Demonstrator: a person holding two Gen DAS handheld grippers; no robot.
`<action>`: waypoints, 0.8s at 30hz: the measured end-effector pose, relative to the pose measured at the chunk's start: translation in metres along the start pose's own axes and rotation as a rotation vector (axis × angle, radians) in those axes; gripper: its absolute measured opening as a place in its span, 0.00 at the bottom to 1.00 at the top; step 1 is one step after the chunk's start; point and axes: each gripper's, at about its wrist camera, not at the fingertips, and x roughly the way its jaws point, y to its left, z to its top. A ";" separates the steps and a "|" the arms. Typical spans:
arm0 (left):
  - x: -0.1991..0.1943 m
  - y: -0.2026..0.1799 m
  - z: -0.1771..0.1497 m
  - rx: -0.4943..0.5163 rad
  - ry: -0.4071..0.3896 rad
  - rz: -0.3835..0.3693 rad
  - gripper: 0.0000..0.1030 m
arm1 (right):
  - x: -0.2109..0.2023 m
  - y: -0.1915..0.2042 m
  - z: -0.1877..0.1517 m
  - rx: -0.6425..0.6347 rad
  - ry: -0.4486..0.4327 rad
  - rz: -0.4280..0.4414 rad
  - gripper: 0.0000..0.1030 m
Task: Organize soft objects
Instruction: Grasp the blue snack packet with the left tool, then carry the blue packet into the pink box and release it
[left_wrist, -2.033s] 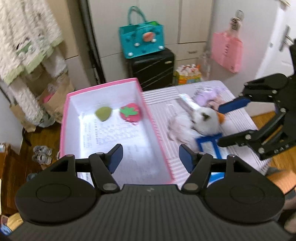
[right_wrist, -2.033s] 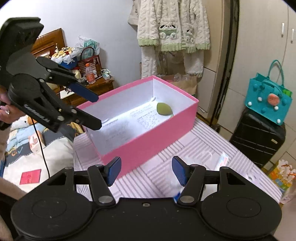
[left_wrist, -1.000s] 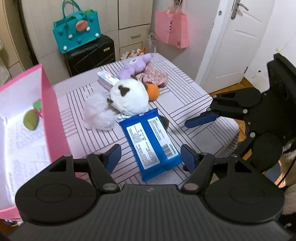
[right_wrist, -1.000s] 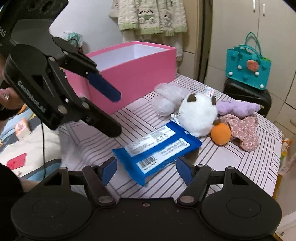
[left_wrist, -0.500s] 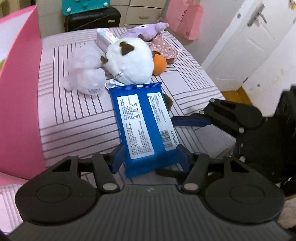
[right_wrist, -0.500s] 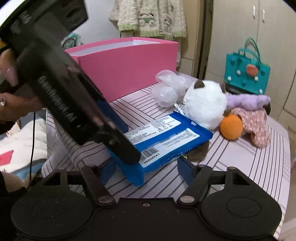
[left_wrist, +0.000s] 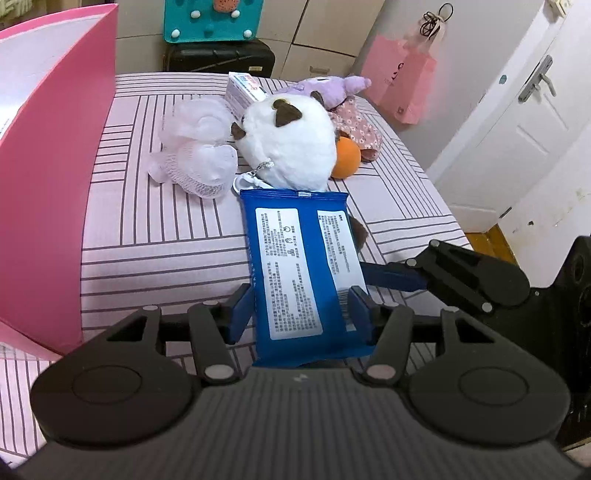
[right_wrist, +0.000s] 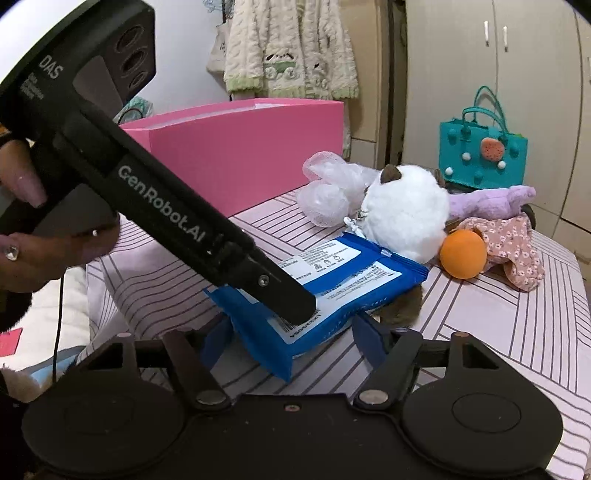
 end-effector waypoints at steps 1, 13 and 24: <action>0.000 0.001 -0.001 0.000 -0.008 -0.004 0.52 | 0.000 0.001 -0.002 0.005 -0.011 -0.007 0.70; -0.007 -0.013 -0.020 0.065 -0.086 0.002 0.41 | -0.008 0.016 -0.008 -0.009 -0.057 -0.053 0.56; -0.028 -0.034 -0.019 0.103 -0.029 0.044 0.41 | -0.031 0.028 0.008 0.018 0.012 0.004 0.56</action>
